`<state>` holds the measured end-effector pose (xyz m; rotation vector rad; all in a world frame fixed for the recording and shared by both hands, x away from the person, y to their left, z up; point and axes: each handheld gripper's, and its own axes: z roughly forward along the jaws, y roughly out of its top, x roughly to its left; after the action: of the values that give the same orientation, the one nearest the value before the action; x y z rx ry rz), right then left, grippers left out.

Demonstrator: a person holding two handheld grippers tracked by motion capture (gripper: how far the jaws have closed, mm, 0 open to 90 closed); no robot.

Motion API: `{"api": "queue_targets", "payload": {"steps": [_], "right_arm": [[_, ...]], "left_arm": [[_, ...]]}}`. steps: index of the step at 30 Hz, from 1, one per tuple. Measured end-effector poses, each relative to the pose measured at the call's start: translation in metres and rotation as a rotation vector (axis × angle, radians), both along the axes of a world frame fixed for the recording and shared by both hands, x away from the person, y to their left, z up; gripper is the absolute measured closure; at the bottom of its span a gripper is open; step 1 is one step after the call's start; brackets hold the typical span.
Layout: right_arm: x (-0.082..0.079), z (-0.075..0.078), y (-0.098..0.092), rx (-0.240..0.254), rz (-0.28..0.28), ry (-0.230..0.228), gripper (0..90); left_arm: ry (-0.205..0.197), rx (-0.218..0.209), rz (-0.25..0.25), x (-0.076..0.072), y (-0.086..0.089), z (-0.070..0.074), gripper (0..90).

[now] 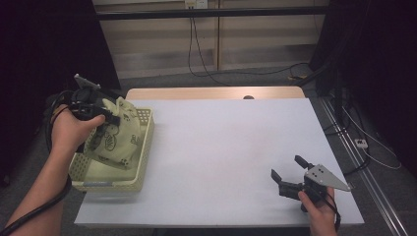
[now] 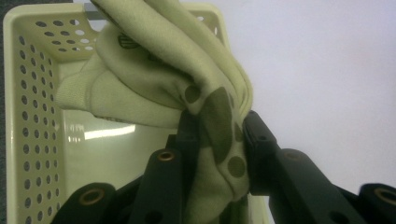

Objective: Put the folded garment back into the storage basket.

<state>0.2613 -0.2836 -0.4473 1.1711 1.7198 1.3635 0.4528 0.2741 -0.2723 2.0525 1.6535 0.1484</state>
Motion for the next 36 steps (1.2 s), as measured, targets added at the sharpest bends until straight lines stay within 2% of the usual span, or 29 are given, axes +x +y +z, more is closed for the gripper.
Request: {"api": "queue_targets", "payload": {"steps": [11, 36], "right_arm": [[0.0, 0.0, 0.0, 0.0, 0.0, 0.002, 4.3], [0.0, 0.0, 0.0, 0.002, 0.003, 0.004, 4.3]], "left_arm": [[0.017, -0.005, -0.01, 0.0, -0.001, -0.011, 72.6], [0.039, -0.012, 0.001, 0.0, 0.0, -0.028, 72.6]]}}
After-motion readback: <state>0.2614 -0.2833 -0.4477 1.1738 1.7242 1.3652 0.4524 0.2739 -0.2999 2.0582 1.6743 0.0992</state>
